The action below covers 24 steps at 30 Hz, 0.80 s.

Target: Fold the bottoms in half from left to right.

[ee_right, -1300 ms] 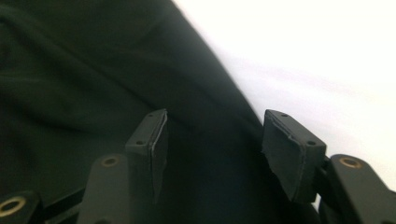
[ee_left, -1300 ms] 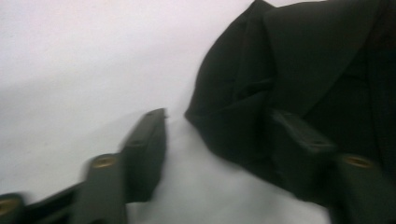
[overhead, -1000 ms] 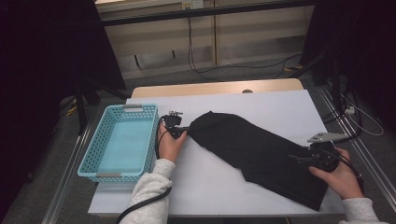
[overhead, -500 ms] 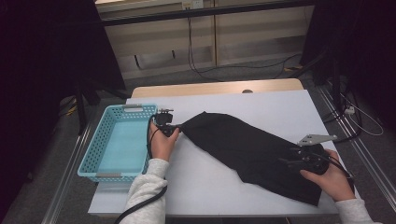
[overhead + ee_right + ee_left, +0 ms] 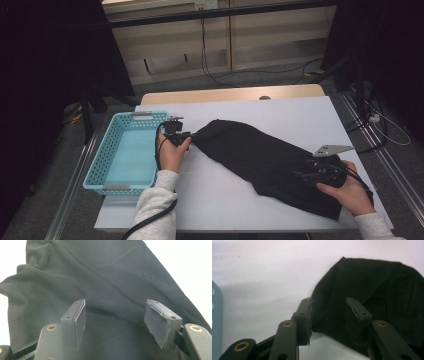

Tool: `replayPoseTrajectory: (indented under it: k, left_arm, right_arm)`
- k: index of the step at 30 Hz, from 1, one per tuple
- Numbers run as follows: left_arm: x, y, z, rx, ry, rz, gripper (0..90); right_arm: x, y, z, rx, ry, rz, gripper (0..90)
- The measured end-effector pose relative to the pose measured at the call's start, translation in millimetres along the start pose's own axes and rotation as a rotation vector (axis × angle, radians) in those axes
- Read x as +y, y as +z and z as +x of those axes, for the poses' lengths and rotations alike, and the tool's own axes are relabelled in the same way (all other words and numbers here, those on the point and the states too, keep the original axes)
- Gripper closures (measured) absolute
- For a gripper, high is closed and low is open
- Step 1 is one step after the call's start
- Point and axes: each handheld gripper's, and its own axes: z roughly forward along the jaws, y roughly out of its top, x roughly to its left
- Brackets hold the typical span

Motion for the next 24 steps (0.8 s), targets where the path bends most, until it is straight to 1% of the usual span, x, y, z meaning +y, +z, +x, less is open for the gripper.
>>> replayPoseTrajectory:
  k: [1, 2, 3, 4, 6, 7, 9, 11, 12, 13, 14, 16, 18, 19, 20, 21, 22, 23, 24]
  left_arm:
    - [-0.1, -2.6, -0.6, 0.01, 0.01, -0.011, 56.8]
    - [0.1, -5.6, -1.5, 0.008, 0.014, -0.015, 56.5]
    - [0.2, -8.3, -2.5, -0.006, 0.006, -0.013, 58.3]
    - [-0.1, -10.8, -3.7, -0.012, 0.009, -0.015, 58.5]
    - [-2.0, -11.0, -7.4, -0.002, 0.036, 0.004, 59.5]
    - [-3.7, -8.8, -8.1, -0.005, 0.037, 0.017, 59.6]
    - [-7.0, -2.4, -6.9, 0.003, 0.052, 0.031, 58.8]
    - [-9.3, 4.1, -4.6, 0.022, 0.076, 0.022, 55.8]
    - [-9.8, 6.6, -3.6, 0.035, 0.093, 0.024, 55.2]
    - [-10.5, 9.6, -3.3, 0.044, 0.102, 0.025, 54.7]
    - [-11.3, 12.7, -2.5, 0.038, 0.094, 0.025, 54.8]
    - [-12.9, 18.0, -0.4, 0.034, 0.097, 0.027, 55.0]
    - [-12.5, 19.8, 2.1, 0.031, 0.089, 0.014, 55.8]
    - [-11.9, 20.2, 3.0, 0.027, 0.081, 0.017, 57.1]
    - [-11.0, 20.9, 3.9, 0.02, 0.069, 0.016, 60.1]
    - [-9.6, 21.4, 5.1, 0.021, 0.07, 0.02, 62.8]
    - [-7.9, 22.3, 5.3, 0.017, 0.061, 0.022, 65.2]
    - [-6.4, 22.5, 5.4, 0.012, 0.056, 0.024, 69.5]
    - [-3.9, 22.2, 5.0, 0.021, 0.062, 0.021, 72.1]
  right_arm:
    - [0.3, 0.0, 0.3, 0.002, 0.002, 0.0, 34.6]
    - [0.7, 0.0, 0.3, 0.004, -0.002, 0.001, 34.6]
    - [1.1, 0.0, 0.6, 0.006, -0.003, -0.001, 34.5]
    - [1.6, 0.1, 0.7, 0.006, -0.004, -0.005, 34.6]
    - [2.6, 0.4, 1.0, 0.008, -0.005, -0.009, 34.4]
    - [3.1, 0.8, 1.0, 0.011, -0.008, -0.009, 34.3]
    - [3.8, 1.9, 1.6, 0.017, -0.002, -0.01, 34.3]
    - [5.1, 3.2, 2.8, 0.022, -0.007, -0.011, 34.2]
    - [5.9, 3.9, 3.5, 0.024, -0.012, -0.011, 34.2]
    - [6.9, 4.7, 4.5, 0.028, -0.013, -0.011, 34.0]
    - [7.9, 5.9, 5.4, 0.032, -0.016, -0.014, 33.8]
    - [10.2, 8.5, 7.4, 0.041, -0.017, -0.019, 33.3]
    - [13.0, 11.5, 10.7, 0.045, -0.012, -0.028, 33.3]
    - [14.6, 13.2, 12.5, 0.052, -0.016, -0.03, 33.3]
    - [16.2, 15.0, 14.8, 0.061, -0.015, -0.031, 33.3]
    - [17.6, 16.9, 16.8, 0.069, -0.018, -0.033, 33.2]
    - [19.0, 18.9, 18.8, 0.075, -0.025, -0.032, 33.2]
    - [20.3, 21.3, 20.8, 0.082, -0.031, -0.029, 33.2]
    - [20.8, 22.7, 21.7, 0.084, -0.034, -0.025, 33.1]
